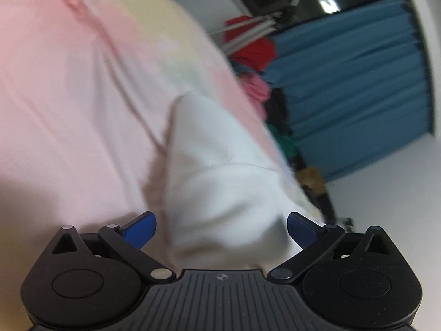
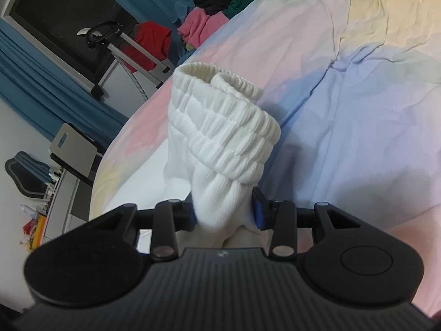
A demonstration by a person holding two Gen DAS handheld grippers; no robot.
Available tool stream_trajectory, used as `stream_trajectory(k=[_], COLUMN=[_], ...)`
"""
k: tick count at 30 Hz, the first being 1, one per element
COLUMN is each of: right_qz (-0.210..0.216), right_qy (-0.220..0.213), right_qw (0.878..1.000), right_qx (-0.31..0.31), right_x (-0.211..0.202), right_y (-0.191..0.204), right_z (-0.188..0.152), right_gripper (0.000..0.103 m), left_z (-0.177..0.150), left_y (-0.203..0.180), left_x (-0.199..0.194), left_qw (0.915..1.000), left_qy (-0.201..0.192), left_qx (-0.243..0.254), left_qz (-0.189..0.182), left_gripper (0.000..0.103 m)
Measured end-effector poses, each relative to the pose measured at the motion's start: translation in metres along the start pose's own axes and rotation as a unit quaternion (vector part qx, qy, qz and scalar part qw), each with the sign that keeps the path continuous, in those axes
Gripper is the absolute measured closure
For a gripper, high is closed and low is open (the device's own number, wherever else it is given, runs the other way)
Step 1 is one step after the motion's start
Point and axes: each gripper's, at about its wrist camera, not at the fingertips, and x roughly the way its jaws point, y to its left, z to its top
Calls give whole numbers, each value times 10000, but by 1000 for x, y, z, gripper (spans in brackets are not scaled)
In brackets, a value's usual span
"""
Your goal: Fold clothes
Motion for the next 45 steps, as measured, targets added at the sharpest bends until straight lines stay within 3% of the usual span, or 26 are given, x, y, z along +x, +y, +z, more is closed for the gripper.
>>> stream_trajectory(k=[4,6,8,13,18,22,23,28,31,35,42,45], right_qz=[-15,-24,-52,-172,-87,45,77,287,325,232,-29,-223], right_qy=[15,20,17,101,-53,-200,-243,-605,-772,-1032,-1622,-1853], right_qw=[10000,10000,10000,9997,9996,9995,9995,9976,9964,9944,9867,9820], right_qx=[38,32,-50,-135,-274,-238,-208,-172,-141,-40,136,279], right_x=[0,1,3,8,-5,-24,-30,-74,-98,-121,-140,-137], right_y=[-2,-3,-4,-6,3,13,15,16,7,-14,-70,-100], right_z=[-1,-1,-3,-3,-4,-1,1,17,35,80,180,219], right_gripper=[60,59,57,55,64,67,67,68,68,69,69,69], left_z=[6,7,4,0,4,3,2,-4,-11,-11,-26,-48], left_y=[13,13,10,0,-7,-22,-27,-59,-87,-143,-261,-269], left_x=[15,19,19,20,15,6,3,0,20,77,211,257], left_qw=[9994,9993,9996,9995,9986,9957,9943,9868,9842,9804,9672,9629], left_qy=[136,137,23,-146,-248,-402,-431,-441,-241,3,380,548], left_qx=[-290,-273,-136,260,455,679,769,1131,1189,1301,1776,1978], left_qz=[-113,-191,-259,-78,-121,-486,-599,-1068,-1291,-1481,-1776,-1754], left_gripper=[5,11,27,39,53,61,69,73,75,76,77,77])
